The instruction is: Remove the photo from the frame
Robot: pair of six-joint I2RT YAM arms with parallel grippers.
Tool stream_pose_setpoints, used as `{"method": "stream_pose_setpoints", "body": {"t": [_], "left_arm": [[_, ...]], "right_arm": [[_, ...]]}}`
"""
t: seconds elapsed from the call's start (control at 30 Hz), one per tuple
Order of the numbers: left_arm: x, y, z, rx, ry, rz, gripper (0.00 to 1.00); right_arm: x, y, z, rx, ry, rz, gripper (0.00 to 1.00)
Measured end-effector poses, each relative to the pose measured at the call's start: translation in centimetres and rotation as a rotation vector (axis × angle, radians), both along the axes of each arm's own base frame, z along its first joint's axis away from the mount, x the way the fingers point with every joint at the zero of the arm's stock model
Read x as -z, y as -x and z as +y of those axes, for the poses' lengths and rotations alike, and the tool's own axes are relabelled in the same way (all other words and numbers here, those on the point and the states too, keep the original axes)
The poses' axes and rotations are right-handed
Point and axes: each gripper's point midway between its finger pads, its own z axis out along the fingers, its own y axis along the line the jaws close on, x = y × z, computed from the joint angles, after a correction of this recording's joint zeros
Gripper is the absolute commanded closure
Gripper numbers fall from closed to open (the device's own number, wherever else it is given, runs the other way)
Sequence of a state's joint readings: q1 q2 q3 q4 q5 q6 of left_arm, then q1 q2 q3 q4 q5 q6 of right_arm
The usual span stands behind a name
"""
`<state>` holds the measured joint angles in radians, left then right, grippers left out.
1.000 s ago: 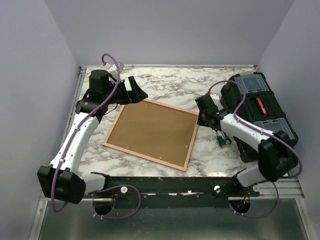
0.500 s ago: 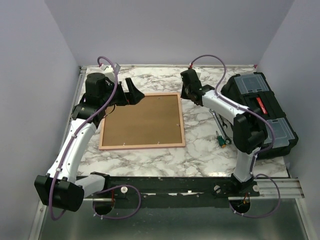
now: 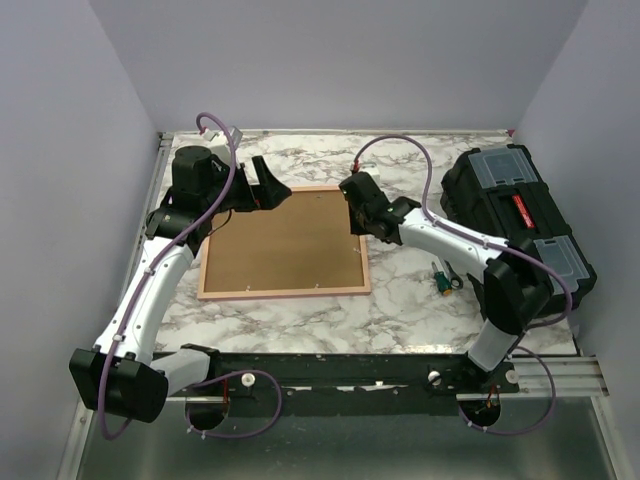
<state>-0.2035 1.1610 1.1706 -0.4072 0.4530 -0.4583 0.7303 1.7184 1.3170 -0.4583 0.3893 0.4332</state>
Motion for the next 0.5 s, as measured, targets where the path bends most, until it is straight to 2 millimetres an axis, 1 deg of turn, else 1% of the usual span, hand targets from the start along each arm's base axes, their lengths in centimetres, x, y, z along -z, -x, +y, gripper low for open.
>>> {"method": "stream_pose_setpoints", "body": {"t": [0.2, 0.37, 0.5], "left_arm": [[0.1, 0.0, -0.1, 0.003, 0.002, 0.005, 0.02], [0.2, -0.1, -0.1, 0.003, 0.002, 0.008, 0.02], [0.3, -0.1, -0.1, 0.003, 0.001, 0.008, 0.02]], "right_arm": [[1.9, -0.7, -1.0, 0.043, 0.099, 0.017, 0.99], [1.9, -0.8, -1.2, 0.054, 0.112, 0.016, 0.99], [2.0, -0.7, -1.0, 0.047, 0.108, 0.013, 0.99]]}}
